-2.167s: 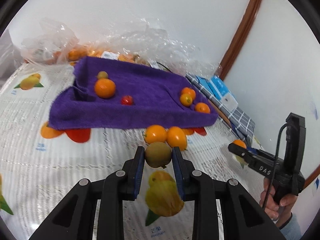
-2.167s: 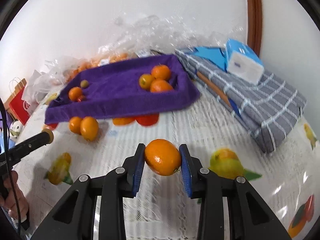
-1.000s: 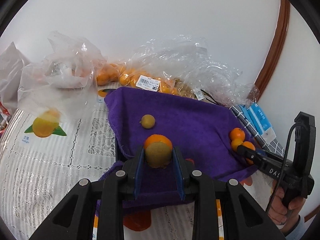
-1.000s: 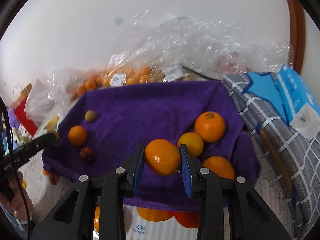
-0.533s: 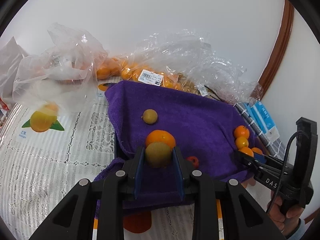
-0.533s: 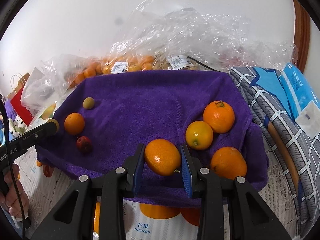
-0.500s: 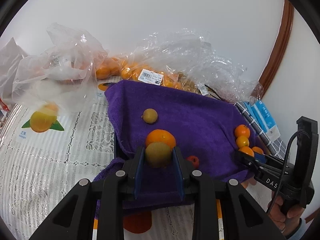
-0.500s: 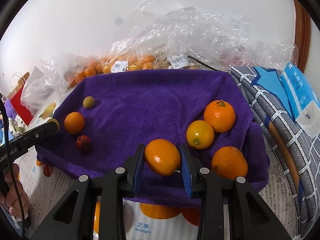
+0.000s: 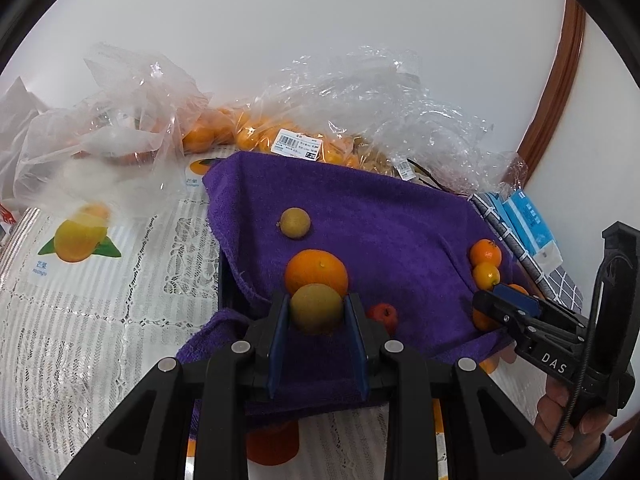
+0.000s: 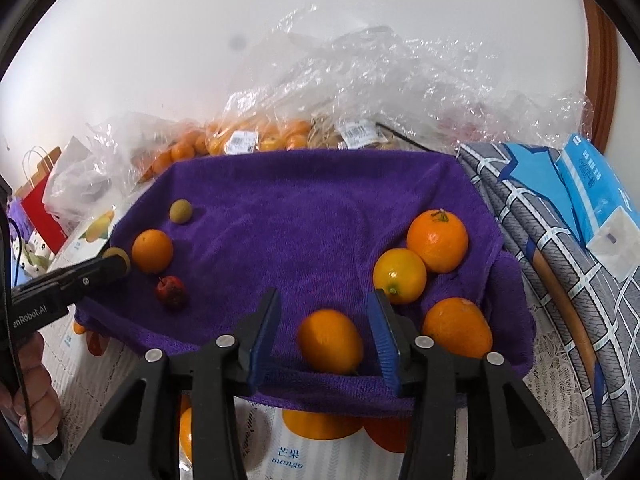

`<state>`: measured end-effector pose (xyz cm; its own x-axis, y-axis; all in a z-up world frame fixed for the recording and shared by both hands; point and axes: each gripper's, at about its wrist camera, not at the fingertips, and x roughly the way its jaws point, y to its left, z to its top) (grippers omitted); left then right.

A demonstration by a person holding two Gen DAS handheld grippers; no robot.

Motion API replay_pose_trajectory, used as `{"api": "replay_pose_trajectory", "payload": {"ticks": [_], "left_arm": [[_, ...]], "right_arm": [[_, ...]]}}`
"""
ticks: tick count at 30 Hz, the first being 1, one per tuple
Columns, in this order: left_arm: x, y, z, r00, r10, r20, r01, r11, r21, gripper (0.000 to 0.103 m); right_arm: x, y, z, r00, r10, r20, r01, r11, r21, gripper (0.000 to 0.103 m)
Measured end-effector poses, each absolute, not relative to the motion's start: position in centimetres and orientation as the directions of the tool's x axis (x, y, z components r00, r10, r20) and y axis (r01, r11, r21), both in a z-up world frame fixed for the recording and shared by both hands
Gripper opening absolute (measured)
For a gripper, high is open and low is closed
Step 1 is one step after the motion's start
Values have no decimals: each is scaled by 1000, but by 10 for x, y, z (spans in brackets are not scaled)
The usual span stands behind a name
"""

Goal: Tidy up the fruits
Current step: 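Open the right gripper releasing the orange while the left gripper releases its fruit, then grasp an oval orange with the right gripper while the left gripper moves toward another orange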

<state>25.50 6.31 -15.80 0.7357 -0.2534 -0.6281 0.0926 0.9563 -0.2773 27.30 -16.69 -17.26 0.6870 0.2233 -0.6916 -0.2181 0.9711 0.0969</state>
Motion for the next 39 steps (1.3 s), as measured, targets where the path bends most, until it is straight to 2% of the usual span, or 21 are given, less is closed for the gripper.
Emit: {"api": "replay_pose_trajectory", "payload": {"ticks": [5,8,15,26,31,35,39], "left_arm": [[254,63,-156,733,-264,-627,98,953,-286,28],[252,63,-154,737,-274,-619,109,951,-291,34],[248,62,-151,748,-269,-606,113,952,-283,34],[246,66,-146,756,-284,-589,117,945,-305,36],[245,71,-144,758,-307,-575,117,932,-343,36],[242,74,-140,761,-323,-562,127,924,-360,41],[239,77,-137,768,-323,-552,126,922,-365,42]], "right_arm": [[266,-173,-167,714,241,-658,-210,969,127,46],[262,-177,-164,727,241,-643,-200,970,136,46],[256,-179,-154,760,223,-610,-189,975,120,47],[252,-167,-160,725,226,-651,-224,971,88,47],[232,-167,-158,697,226,-680,-198,973,120,47],[213,-165,-157,642,303,-704,-226,953,203,47],[201,-155,-165,620,298,-726,-247,952,180,45]]}}
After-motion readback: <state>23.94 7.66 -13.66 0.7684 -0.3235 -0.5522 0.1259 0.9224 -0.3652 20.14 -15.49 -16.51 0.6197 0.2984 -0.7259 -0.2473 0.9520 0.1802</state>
